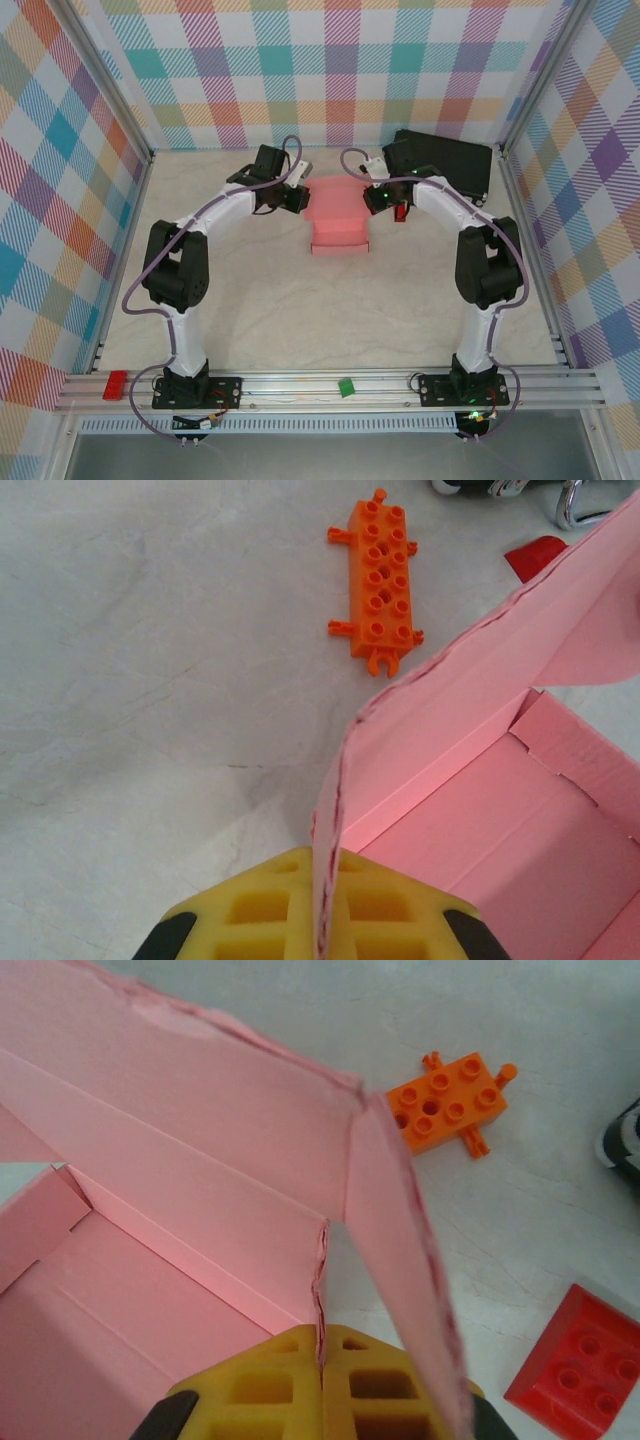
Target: Fold the paper box
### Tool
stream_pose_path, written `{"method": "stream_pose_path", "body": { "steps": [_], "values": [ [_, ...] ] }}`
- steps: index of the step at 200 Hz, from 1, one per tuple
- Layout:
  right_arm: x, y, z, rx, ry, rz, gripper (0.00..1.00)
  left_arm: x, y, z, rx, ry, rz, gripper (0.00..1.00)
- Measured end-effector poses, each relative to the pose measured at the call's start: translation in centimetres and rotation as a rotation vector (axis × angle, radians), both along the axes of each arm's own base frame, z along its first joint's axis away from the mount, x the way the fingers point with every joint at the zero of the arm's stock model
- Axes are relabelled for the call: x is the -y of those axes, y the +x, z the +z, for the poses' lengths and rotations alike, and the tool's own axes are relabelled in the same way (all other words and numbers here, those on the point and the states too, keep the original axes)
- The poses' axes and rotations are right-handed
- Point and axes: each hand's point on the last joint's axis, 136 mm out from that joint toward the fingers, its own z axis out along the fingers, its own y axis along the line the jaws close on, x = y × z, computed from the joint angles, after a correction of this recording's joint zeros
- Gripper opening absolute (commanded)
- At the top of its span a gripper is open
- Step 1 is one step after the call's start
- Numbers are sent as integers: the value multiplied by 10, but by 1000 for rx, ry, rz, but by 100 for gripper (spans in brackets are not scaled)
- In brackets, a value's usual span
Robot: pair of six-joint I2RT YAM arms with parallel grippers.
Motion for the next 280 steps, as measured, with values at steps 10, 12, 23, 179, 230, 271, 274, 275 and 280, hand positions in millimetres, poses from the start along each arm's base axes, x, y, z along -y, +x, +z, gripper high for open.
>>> {"method": "stream_pose_path", "body": {
  "steps": [10, 12, 23, 179, 230, 271, 274, 275, 280],
  "values": [
    [0, 1, 2, 16, -7, -21, 7, 0, 2, 2, 9, 1, 9, 0],
    [0, 1, 3, 19, -7, -25, 7, 1, 2, 2, 10, -1, 10, 0],
    [-2, 1, 4, 39, -10, -50, 7, 2, 6, 4, 27, -1, 19, 0],
    [-18, -2, 3, 228, -25, -312, 8, -2, 11, 5, 139, -53, 234, 0],
    [-29, -2, 11, 267, -11, -325, 8, -13, 5, 10, 175, -59, 280, 0],
    [-38, -4, 13, 299, 6, -355, 8, -21, 3, 3, 193, -73, 334, 0],
    [-39, -5, 13, 303, 9, -357, 7, -21, 4, 4, 196, -75, 336, 0],
    [-39, -5, 13, 303, 9, -358, 7, -21, 4, 4, 196, -75, 336, 0],
    [-40, -5, 13, 308, 11, -362, 8, -23, 3, 5, 200, -78, 344, 0]
  ]
}}
